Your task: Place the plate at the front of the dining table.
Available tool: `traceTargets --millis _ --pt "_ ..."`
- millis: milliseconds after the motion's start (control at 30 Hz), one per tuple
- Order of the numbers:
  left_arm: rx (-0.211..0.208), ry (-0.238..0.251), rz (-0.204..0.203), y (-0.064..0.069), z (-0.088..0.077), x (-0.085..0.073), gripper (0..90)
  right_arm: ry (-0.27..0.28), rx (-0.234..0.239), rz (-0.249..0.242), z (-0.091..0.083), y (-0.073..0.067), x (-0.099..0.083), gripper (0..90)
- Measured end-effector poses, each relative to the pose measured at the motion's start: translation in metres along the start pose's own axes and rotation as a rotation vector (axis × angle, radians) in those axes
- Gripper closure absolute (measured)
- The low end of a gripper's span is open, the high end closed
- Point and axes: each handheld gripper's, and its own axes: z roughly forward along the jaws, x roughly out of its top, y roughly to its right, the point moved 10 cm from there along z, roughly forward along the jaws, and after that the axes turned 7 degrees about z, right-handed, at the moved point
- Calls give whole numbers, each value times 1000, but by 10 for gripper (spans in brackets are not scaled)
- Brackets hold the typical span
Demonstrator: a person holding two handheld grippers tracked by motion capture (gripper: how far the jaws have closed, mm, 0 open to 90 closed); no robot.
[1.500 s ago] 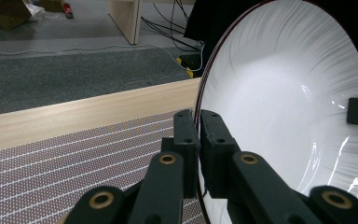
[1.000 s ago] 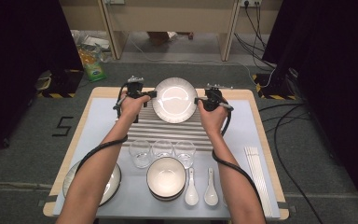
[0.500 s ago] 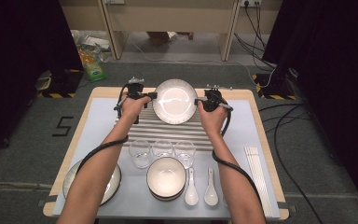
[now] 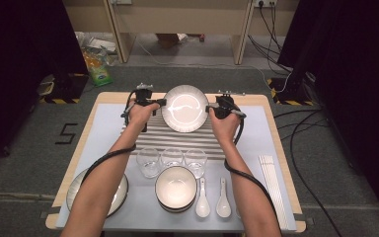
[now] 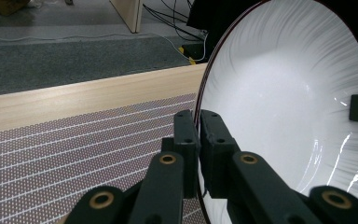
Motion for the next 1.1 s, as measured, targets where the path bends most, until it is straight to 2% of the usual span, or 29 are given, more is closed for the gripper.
traceTargets --millis 667,1100 --pt "3 -18 -1 -1 4 -8 856 -17 -7 -8 6 4 -5 872" --pt "3 -31 -8 -2 6 -13 857 -36 -14 4 9 6 -9 871"
